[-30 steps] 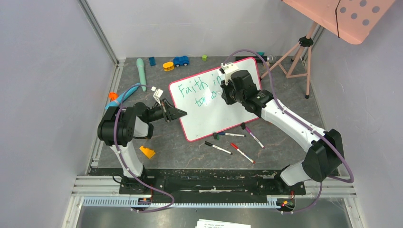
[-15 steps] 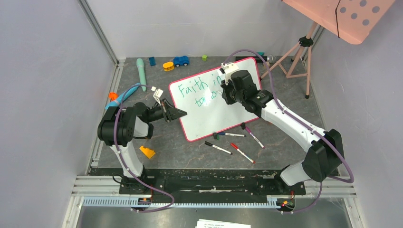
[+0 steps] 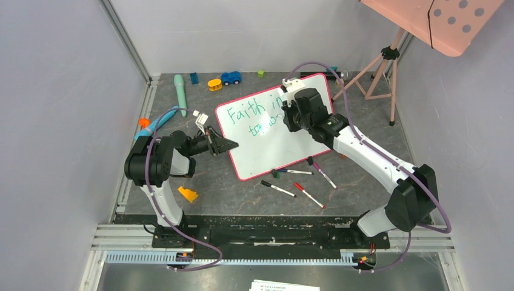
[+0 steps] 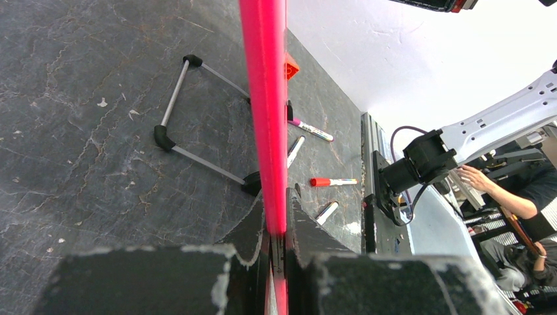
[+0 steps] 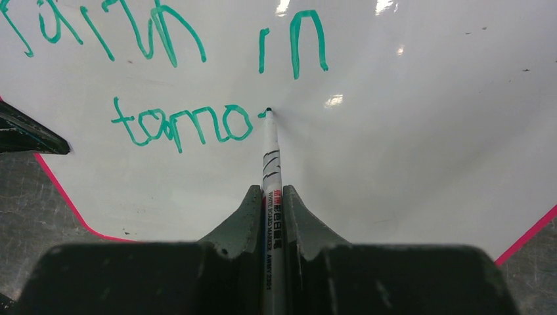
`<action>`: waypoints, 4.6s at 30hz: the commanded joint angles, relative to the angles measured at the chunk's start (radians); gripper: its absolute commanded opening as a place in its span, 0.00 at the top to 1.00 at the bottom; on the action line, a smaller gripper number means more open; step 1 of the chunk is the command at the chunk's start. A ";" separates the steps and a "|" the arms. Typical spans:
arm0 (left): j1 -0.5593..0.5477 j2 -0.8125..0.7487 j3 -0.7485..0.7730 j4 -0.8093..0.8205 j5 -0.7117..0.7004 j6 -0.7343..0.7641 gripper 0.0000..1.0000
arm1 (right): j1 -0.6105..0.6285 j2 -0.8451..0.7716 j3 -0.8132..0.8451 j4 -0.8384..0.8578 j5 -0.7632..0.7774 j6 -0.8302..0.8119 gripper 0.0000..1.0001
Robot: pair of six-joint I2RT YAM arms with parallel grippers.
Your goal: Write a sentence on the whiteboard
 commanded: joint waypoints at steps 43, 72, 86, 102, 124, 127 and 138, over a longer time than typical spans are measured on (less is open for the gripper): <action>-0.022 0.013 -0.009 0.064 0.114 0.123 0.98 | -0.014 0.015 0.014 0.031 0.040 -0.003 1.00; -0.024 0.019 -0.004 0.064 0.113 0.120 0.98 | -0.024 -0.073 0.024 -0.002 -0.017 0.002 1.00; -0.023 0.018 -0.004 0.064 0.114 0.121 0.98 | -0.038 -0.068 0.010 0.001 -0.009 -0.001 1.00; -0.024 0.016 -0.008 0.064 0.113 0.122 0.98 | -0.042 -0.021 -0.011 0.027 -0.026 -0.003 1.00; -0.023 0.016 -0.007 0.064 0.115 0.121 0.98 | -0.053 0.006 0.032 0.018 0.020 -0.009 1.00; -0.022 0.016 -0.006 0.064 0.114 0.122 0.98 | -0.053 0.007 0.035 0.017 0.016 -0.009 1.00; -0.022 0.014 -0.007 0.064 0.114 0.123 0.98 | -0.061 0.007 0.044 0.022 0.020 -0.009 1.00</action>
